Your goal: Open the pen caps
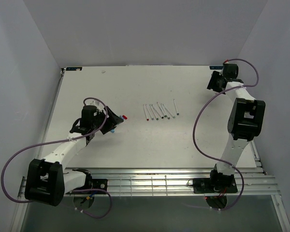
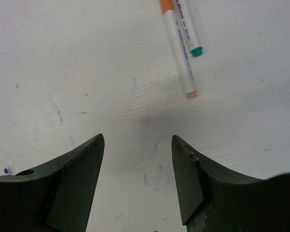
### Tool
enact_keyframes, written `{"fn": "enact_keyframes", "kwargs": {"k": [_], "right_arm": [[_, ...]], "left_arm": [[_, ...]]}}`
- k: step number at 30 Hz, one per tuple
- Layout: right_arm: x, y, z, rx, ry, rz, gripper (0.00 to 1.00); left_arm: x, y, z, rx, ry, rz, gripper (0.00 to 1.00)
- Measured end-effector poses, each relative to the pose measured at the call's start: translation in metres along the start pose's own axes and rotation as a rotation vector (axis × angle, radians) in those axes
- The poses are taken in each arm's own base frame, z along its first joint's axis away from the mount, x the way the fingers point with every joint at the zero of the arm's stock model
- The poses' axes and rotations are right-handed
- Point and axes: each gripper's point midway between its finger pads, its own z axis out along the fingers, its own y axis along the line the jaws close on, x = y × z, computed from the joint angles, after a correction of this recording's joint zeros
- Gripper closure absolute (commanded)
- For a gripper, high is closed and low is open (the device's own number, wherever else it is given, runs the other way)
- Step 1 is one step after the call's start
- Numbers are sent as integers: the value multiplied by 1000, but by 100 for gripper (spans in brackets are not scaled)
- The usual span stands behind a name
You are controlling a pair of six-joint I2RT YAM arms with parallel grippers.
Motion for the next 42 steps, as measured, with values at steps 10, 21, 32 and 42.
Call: {"fn": "enact_keyframes", "kwargs": {"k": [10,21,32,42], "right_arm": [[2,-30,34,88,54,10,39],[18,-49,55,124,108,11,44],[2,-50,62,133,84,-7,45],[4,-54,78,131,99,-38,46]], "left_arm": [[-2,-16,8,28,33,12,21],[-4,-17,17,29,45,7,21],[-3,-15,21,23,54,2,21],[0,-10,25,9,68,-4,21]]}}
